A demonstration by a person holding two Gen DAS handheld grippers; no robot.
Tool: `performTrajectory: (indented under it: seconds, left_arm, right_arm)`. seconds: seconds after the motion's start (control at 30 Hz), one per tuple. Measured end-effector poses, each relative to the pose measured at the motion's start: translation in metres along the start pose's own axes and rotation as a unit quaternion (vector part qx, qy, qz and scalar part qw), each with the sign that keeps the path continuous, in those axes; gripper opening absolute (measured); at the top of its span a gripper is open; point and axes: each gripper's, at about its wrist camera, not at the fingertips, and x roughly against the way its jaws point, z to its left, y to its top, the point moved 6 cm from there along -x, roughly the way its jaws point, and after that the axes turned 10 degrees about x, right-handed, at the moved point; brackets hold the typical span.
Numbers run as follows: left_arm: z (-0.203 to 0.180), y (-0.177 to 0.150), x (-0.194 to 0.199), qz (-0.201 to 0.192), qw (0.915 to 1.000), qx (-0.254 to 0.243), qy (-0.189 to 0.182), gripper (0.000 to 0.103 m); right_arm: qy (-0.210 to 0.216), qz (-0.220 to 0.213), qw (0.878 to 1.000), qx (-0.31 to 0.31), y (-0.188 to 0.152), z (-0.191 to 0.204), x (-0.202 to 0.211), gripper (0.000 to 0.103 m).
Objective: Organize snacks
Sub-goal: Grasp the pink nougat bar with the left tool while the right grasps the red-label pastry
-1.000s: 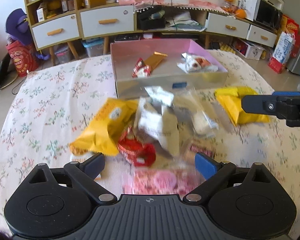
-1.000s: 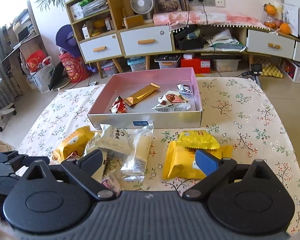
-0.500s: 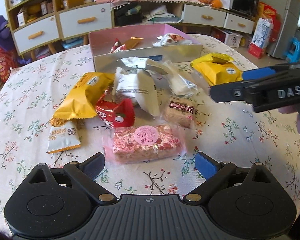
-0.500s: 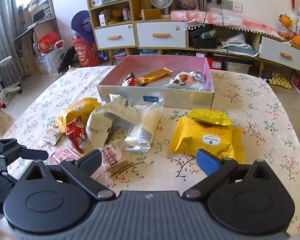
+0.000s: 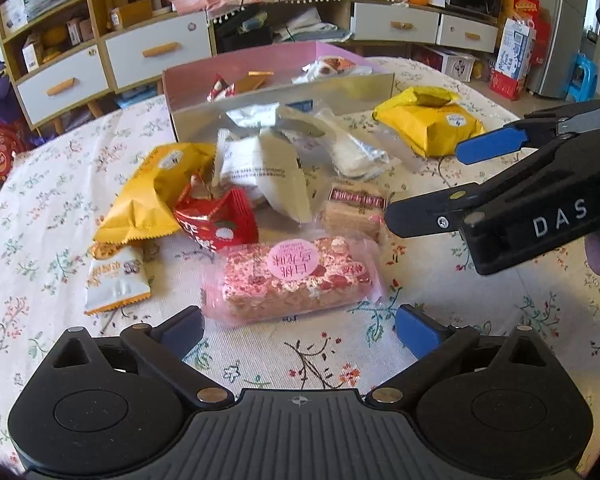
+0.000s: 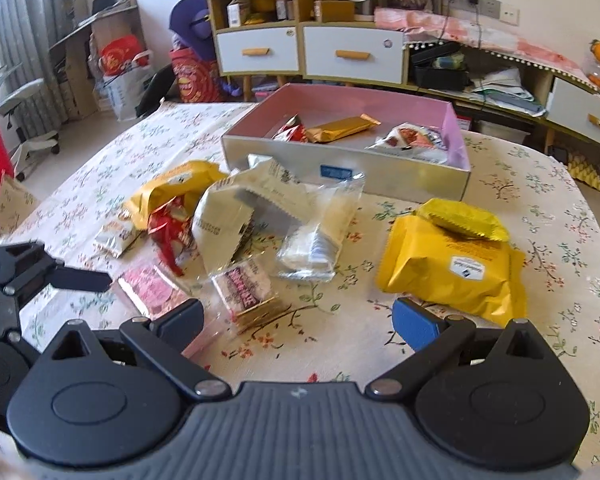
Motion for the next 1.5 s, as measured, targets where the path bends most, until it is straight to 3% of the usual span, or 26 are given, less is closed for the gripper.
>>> performTrajectory:
  seconds: [0.37, 0.5, 0.57, 0.63, 0.73, 0.87, 1.0, 1.2, 1.5]
  left_arm:
    - [-0.001, 0.007, -0.008, -0.007, 0.9996, 0.026, -0.004, 0.103]
    - [0.0, 0.01, -0.013, -0.007, 0.9992, 0.04, -0.003, 0.103]
    - [0.001, 0.011, -0.015, -0.009, 0.9989, 0.045, -0.005, 0.103]
    - [0.002, 0.011, -0.015, -0.013, 0.9989, 0.045, -0.006, 0.103]
    - [0.003, 0.011, -0.016, -0.016, 0.9989, 0.043, -0.008, 0.103]
    - [0.003, 0.011, -0.015, -0.018, 0.9989, 0.041, -0.01, 0.101]
    - [0.005, 0.012, -0.013, -0.016, 0.999, 0.04, -0.009, 0.098]
    - [0.006, 0.014, -0.01, -0.017, 0.9992, 0.035, -0.006, 0.09]
    - [0.014, 0.014, -0.007, -0.009, 0.9989, 0.045, 0.005, 0.087]
  right_arm:
    - [0.015, 0.005, 1.0, -0.009, 0.006, 0.0, -0.014, 0.09]
    - [0.026, 0.014, 0.999, -0.026, 0.008, -0.003, -0.025, 0.077]
    - [0.037, 0.015, 0.999, -0.036, 0.008, -0.003, -0.028, 0.076]
    - [0.048, 0.016, 0.998, -0.038, 0.009, 0.0, -0.028, 0.066]
    - [0.055, 0.021, 0.998, -0.015, 0.01, 0.01, -0.028, 0.051]
    - [0.043, 0.022, 0.998, 0.036, 0.01, 0.024, -0.026, 0.045]
    - [0.047, 0.024, 0.998, 0.043, 0.012, 0.025, -0.022, 0.034]
    - [0.04, 0.039, 0.998, 0.035, 0.011, 0.019, -0.021, 0.033]
    - [0.017, 0.066, 0.998, 0.01, 0.009, 0.003, -0.02, 0.033]
